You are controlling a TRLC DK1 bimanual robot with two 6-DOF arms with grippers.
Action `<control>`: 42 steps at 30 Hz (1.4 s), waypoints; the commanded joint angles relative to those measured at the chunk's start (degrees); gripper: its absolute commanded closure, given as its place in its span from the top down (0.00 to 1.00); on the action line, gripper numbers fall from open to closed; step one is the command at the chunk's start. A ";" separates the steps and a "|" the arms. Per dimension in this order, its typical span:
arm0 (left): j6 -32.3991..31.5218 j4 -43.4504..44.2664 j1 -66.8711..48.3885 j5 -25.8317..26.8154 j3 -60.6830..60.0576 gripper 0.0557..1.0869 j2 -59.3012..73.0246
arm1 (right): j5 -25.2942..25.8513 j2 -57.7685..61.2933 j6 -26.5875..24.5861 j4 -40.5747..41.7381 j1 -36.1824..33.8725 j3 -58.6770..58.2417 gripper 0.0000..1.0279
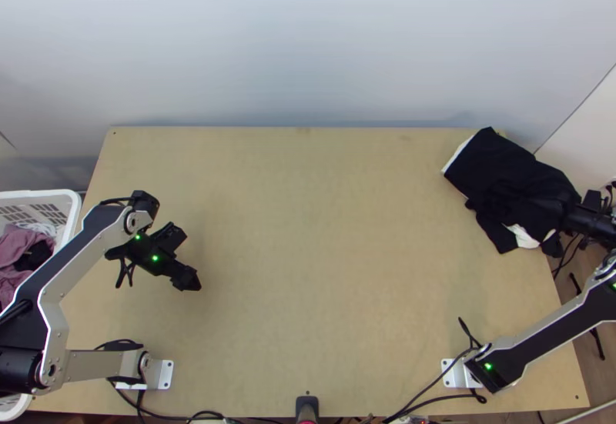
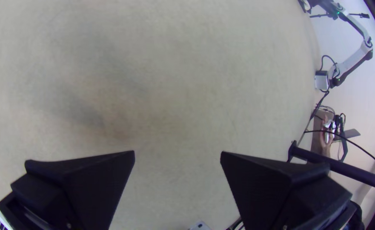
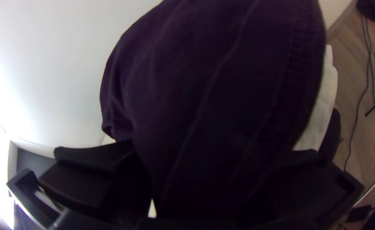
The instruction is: Fold the t-shirt
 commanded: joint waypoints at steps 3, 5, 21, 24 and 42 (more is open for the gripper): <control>-0.71 -0.14 -0.98 0.03 -0.02 0.95 -0.78 | 0.24 1.23 -5.93 -14.96 -1.79 7.95 0.97; -0.80 -0.14 -1.16 0.03 0.16 0.95 -0.78 | 0.16 -0.44 -7.25 -18.56 -1.87 9.27 0.97; -2.82 0.65 -3.00 0.03 -1.69 0.95 -2.10 | 2.71 -15.65 -11.90 -30.95 -9.26 15.24 0.96; -3.44 0.74 -3.18 0.03 -2.39 0.95 -2.98 | 6.92 -22.24 -13.40 -30.78 -6.36 16.74 0.85; -7.83 0.65 -3.97 -1.81 -5.12 0.95 -14.23 | 43.13 -15.47 0.31 19.67 27.75 -1.28 0.03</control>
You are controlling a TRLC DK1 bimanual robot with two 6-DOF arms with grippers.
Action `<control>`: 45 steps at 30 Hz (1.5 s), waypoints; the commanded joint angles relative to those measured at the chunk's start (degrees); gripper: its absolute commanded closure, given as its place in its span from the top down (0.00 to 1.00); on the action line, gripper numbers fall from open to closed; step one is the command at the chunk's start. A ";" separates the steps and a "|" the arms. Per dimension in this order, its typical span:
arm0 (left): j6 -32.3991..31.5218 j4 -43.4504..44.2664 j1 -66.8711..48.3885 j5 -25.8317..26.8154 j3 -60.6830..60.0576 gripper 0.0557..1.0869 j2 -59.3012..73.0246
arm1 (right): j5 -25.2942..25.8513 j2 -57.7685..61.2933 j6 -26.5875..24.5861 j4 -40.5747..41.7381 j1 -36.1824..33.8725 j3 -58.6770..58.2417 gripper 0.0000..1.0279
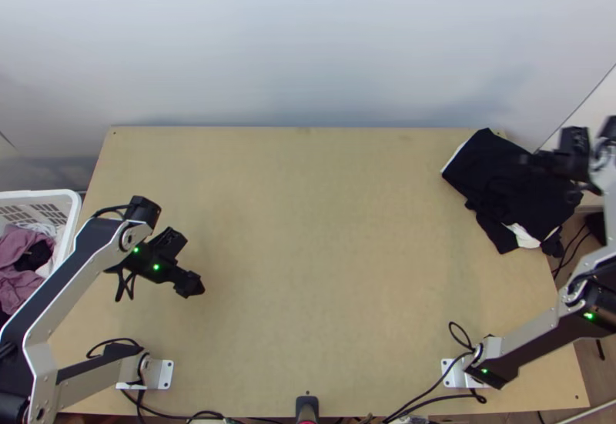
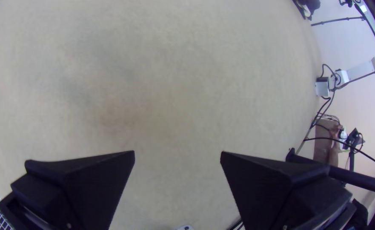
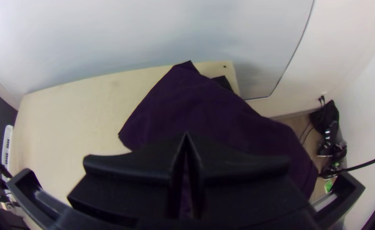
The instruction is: Fold the t-shirt
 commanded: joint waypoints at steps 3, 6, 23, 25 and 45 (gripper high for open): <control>0.08 0.17 0.99 -1.97 -2.16 0.95 -5.76 | 10.37 8.46 5.87 14.49 5.69 -5.72 0.03; 0.08 -0.27 3.01 -1.97 -2.25 0.95 -7.43 | 10.28 9.69 7.98 15.02 4.55 -8.62 0.03; 0.69 -2.90 7.23 -2.32 -3.92 0.95 -15.16 | 5.80 12.24 12.82 14.58 2.52 -5.02 0.83; 0.69 -2.73 7.58 -2.23 -3.83 0.95 -15.08 | 3.25 11.71 12.64 9.22 2.52 -2.65 0.96; -1.59 1.58 8.99 -2.32 -5.68 0.95 -20.88 | 5.89 -21.33 15.45 2.19 10.96 -8.01 0.94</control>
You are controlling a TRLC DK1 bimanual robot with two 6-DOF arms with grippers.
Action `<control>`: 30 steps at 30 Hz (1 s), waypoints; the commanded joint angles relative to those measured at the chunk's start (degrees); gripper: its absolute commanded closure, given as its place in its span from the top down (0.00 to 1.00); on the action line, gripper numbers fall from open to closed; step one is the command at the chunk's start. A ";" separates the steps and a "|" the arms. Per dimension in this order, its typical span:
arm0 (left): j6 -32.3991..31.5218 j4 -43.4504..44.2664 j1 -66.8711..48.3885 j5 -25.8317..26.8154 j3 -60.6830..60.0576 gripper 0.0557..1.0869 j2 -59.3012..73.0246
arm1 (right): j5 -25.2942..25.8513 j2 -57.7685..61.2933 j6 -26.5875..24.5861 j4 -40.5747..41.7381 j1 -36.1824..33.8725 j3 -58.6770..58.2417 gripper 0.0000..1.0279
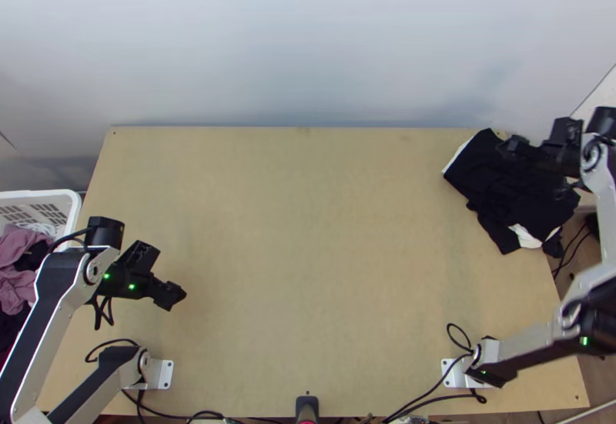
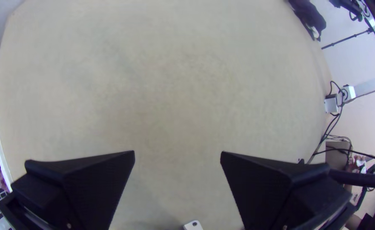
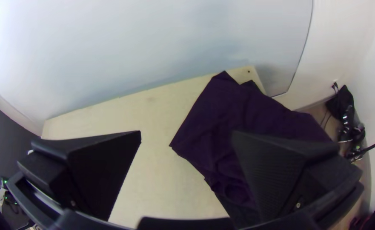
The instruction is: Fold the t-shirt
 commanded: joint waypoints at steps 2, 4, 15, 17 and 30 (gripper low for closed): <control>-3.23 7.28 2.64 0.06 -2.36 0.95 -6.38 | 11.81 -18.98 1.12 13.94 6.73 -14.39 0.93; -3.41 9.12 5.19 -0.03 -3.68 0.95 -8.49 | 16.03 -24.70 0.85 21.76 9.28 -22.83 0.93; 2.30 19.76 13.36 -0.38 -12.74 0.95 -28.52 | 25.26 -56.51 -4.33 39.60 15.43 -55.97 0.96; 3.71 25.91 15.91 -0.47 -15.64 0.95 -34.94 | 25.26 -59.41 -4.42 40.66 15.96 -59.75 0.96; 0.37 50.78 17.76 0.77 -30.31 0.95 -55.42 | 25.61 -82.35 -7.14 42.85 18.33 -77.94 0.96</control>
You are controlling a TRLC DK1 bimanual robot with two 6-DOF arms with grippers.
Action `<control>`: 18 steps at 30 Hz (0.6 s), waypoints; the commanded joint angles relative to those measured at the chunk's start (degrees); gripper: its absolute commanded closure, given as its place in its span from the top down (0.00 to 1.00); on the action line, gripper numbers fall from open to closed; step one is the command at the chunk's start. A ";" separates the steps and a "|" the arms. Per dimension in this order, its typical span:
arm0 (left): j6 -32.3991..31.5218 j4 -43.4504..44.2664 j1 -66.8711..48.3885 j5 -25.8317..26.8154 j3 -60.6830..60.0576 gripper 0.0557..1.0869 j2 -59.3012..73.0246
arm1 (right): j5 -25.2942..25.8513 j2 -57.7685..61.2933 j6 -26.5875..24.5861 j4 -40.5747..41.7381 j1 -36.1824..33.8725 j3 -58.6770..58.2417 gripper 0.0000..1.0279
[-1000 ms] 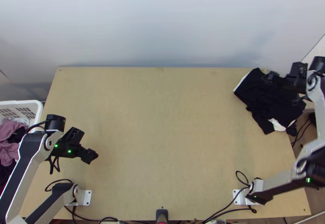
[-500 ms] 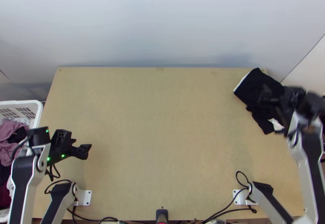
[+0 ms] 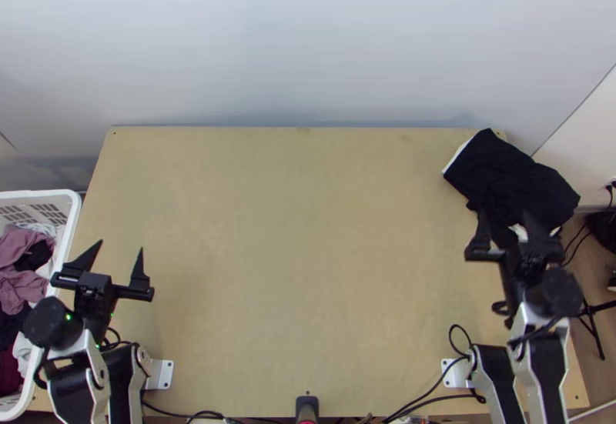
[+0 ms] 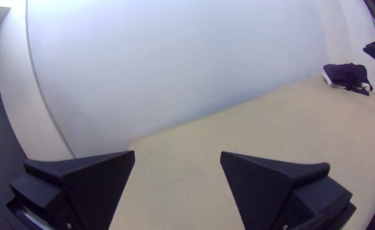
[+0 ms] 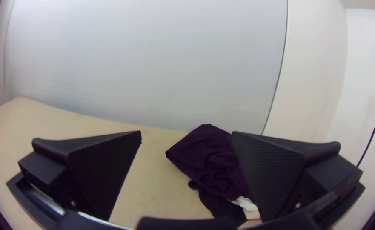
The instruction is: Fold the t-shirt
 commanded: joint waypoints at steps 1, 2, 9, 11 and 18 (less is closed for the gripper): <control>-1.93 8.34 -0.32 1.01 -7.57 0.95 -5.39 | 0.50 -12.77 -1.29 0.84 1.04 -10.34 0.96; -2.90 8.60 -0.41 1.18 -8.71 0.95 -5.39 | 0.50 -14.35 -1.29 0.84 1.13 -11.66 0.95; -7.91 12.03 -0.93 3.38 -13.01 0.95 -5.39 | 0.50 -22.17 -3.48 1.81 2.98 -18.34 0.95; -7.64 12.03 -0.93 3.38 -14.42 0.95 -5.39 | 0.67 -22.35 -5.42 1.90 3.50 -19.57 0.96; -6.76 14.58 -2.87 3.38 -18.11 0.95 -5.39 | 0.67 -21.91 -9.02 -0.39 3.68 -19.66 0.96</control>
